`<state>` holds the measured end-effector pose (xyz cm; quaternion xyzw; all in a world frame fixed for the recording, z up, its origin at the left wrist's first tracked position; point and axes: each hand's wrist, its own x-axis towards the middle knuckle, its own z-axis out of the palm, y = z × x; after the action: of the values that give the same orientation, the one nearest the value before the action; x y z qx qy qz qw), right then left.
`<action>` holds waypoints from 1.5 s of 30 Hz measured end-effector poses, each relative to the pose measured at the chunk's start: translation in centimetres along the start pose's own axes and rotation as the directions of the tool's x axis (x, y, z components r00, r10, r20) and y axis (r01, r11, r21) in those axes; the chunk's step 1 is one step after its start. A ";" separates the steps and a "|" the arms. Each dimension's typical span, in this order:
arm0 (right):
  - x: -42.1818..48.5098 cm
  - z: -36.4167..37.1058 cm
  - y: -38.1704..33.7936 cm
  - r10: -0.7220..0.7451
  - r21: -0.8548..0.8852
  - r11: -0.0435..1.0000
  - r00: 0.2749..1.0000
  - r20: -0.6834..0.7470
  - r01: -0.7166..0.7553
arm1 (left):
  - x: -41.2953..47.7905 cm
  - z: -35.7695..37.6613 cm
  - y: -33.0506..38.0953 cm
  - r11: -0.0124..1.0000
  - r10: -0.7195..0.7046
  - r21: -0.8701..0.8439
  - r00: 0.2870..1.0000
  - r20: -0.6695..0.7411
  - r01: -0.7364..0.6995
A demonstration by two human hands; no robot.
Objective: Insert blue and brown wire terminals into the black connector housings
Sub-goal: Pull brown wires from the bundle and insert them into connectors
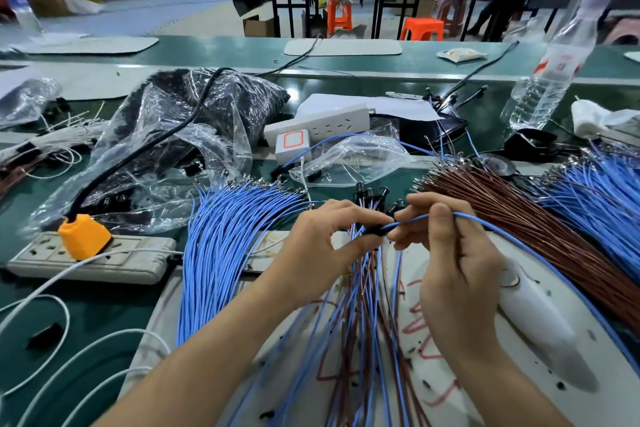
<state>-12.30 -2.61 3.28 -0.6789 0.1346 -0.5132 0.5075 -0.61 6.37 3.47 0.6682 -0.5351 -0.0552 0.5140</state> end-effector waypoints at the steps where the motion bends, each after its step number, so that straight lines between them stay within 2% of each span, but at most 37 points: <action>1: 0.0 0.0 0.1 0.059 0.024 0.998 0.998 0.000 -0.059 | 0.0 0.0 0.0 0.999 -0.025 -0.033 1.000 -0.003 0.025; 4: 0.3 0.1 0.5 0.197 0.096 0.975 0.980 0.029 -0.199 | -0.1 0.0 0.1 0.982 -0.100 -0.161 0.995 0.003 0.099; 9: 0.5 0.3 0.9 0.284 0.073 0.951 0.942 0.177 -0.300 | 0.0 0.4 0.0 0.984 -0.084 -0.158 0.996 0.019 0.086; 11: 0.3 0.6 1.2 0.373 0.134 0.903 0.900 0.226 -0.408 | 0.0 0.5 -0.1 0.966 -0.092 -0.241 0.996 0.007 0.091; 13: 0.5 0.6 1.4 0.448 0.231 0.841 0.869 0.209 -0.489 | -0.1 0.4 -0.5 0.940 -0.095 -0.331 0.995 -0.012 0.086; 18: 1.1 0.0 1.5 0.391 0.265 0.874 0.914 0.112 -0.407 | 0.1 0.1 -0.5 0.941 -0.113 -0.325 0.993 -0.029 0.098; 20: 1.4 -0.1 1.1 0.393 0.351 0.851 0.917 0.064 -0.390 | 0.2 -0.2 -0.6 0.956 -0.136 -0.268 0.989 -0.051 0.118; 22: 2.2 -0.7 0.6 0.427 0.489 0.793 0.904 -0.020 -0.364 | 0.3 -0.8 -0.8 0.975 -0.182 -0.156 0.973 -0.145 0.159; 24: 3.2 -1.7 0.1 0.473 0.590 0.744 0.871 -0.132 -0.314 | 0.5 -1.8 -1.3 0.966 -0.248 -0.026 0.900 -0.359 0.256; 27: 4.3 -3.3 -0.6 0.481 0.612 0.761 0.822 -0.306 -0.217 | 1.0 -3.4 -2.5 0.890 -0.337 0.020 0.684 -0.647 0.456; 29: 4.4 -3.7 -0.9 0.450 0.568 0.804 0.807 -0.383 -0.179 | 1.2 -4.2 -3.1 0.821 -0.380 0.034 0.589 -0.713 0.570; 31: 4.2 -3.7 -1.0 0.388 0.504 0.851 0.822 -0.417 -0.147 | 1.3 -4.1 -3.0 0.750 -0.421 0.068 0.555 -0.718 0.658; 33: 3.9 -3.4 -1.1 0.245 0.369 0.926 0.880 -0.407 -0.087 | 1.3 -3.4 -2.3 0.717 -0.352 0.220 0.616 -0.705 0.662; 34: 3.6 -3.2 -1.0 0.138 0.252 0.967 0.918 -0.371 -0.043 | 1.2 -3.0 -1.7 0.741 -0.245 0.317 0.678 -0.693 0.592; 36: 2.6 -2.5 -0.8 -0.051 0.010 0.998 0.976 -0.211 0.054 | 1.1 -2.3 -0.1 0.848 0.033 0.447 0.814 -0.581 0.285; 37: 2.0 -2.1 -0.6 -0.107 -0.080 0.992 0.987 -0.121 0.098 | 0.9 -1.7 0.7 0.900 0.129 0.423 0.864 -0.487 0.104; 38: 1.5 -1.5 -0.5 -0.145 -0.134 0.981 0.988 -0.047 0.137 | 0.6 -0.9 1.4 0.939 0.168 0.343 0.907 -0.386 -0.028; 39: 1.0 -1.1 -0.3 -0.178 -0.165 0.970 0.984 0.014 0.178 | 0.3 -0.2 2.0 0.966 0.164 0.242 0.941 -0.295 -0.092; 42: 0.2 -0.4 0.1 -0.287 -0.226 0.923 0.948 0.140 0.313 | 0.0 0.8 2.0 0.993 0.120 0.015 0.984 -0.135 -0.119; 45: 0.2 -0.5 0.0 -0.302 -0.213 0.920 0.942 0.148 0.328 | -0.1 0.5 1.5 0.988 0.053 -0.142 0.995 -0.079 -0.064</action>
<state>-12.58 -3.04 3.41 -0.7747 0.0546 -0.5297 0.3411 -1.94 6.25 4.35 0.6150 -0.5293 -0.0536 0.5820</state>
